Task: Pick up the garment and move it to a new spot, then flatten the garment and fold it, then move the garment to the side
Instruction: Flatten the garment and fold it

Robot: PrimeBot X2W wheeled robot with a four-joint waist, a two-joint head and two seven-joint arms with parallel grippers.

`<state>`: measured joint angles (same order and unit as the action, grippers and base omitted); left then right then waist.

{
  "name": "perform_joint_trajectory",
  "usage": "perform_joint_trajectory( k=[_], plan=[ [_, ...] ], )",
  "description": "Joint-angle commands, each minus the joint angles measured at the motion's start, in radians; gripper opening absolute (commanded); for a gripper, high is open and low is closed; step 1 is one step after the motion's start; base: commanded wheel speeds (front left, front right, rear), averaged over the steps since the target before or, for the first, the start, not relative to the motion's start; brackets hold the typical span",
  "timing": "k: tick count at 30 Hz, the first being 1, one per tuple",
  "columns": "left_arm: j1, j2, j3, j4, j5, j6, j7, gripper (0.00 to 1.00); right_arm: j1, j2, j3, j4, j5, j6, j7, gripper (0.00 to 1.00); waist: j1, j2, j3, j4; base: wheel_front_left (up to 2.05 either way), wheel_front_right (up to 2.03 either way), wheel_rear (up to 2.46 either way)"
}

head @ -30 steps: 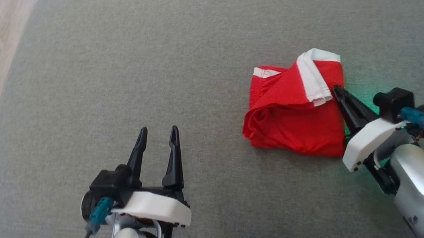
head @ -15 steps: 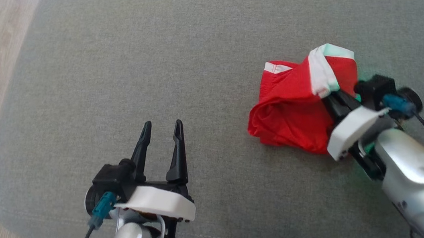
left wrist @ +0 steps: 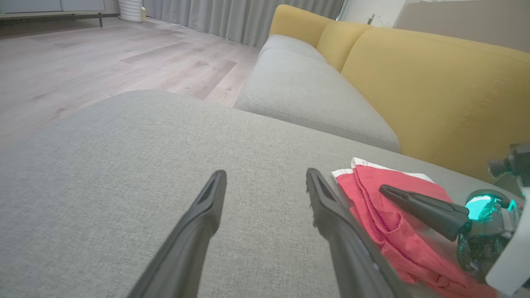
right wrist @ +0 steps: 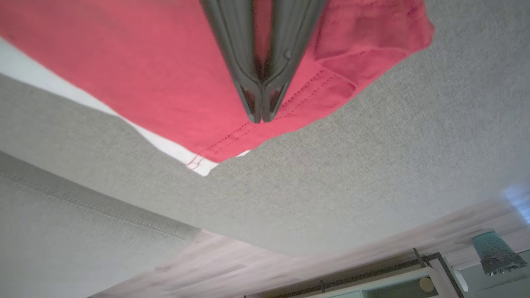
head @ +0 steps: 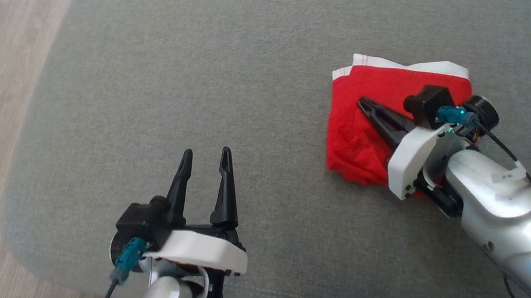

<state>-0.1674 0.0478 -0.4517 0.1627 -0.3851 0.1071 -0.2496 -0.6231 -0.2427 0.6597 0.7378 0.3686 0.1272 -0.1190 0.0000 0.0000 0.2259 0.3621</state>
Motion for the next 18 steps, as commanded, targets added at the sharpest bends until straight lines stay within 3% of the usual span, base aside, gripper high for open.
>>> perform_joint_trajectory(
  k=[1,11,18],
  plan=[
    [-0.035,0.002,0.024,-0.037,-0.006,0.008,-0.012,1.0,-0.018,0.003,0.014,-0.013,0.012,0.003,0.004,0.0,0.0,0.0,0.004,0.009,0.0,0.0,0.0],
    [-0.031,0.002,0.027,-0.038,-0.01,0.016,-0.012,1.0,-0.017,0.008,0.055,0.065,0.078,0.003,0.005,0.0,0.0,0.0,0.008,0.018,0.0,0.0,0.0],
    [-0.027,0.002,0.05,-0.031,0.011,0.009,-0.012,1.0,-0.043,0.024,0.049,0.048,0.118,0.003,-0.093,0.0,0.0,0.0,-0.032,-0.049,0.0,0.0,0.0]
  ],
)
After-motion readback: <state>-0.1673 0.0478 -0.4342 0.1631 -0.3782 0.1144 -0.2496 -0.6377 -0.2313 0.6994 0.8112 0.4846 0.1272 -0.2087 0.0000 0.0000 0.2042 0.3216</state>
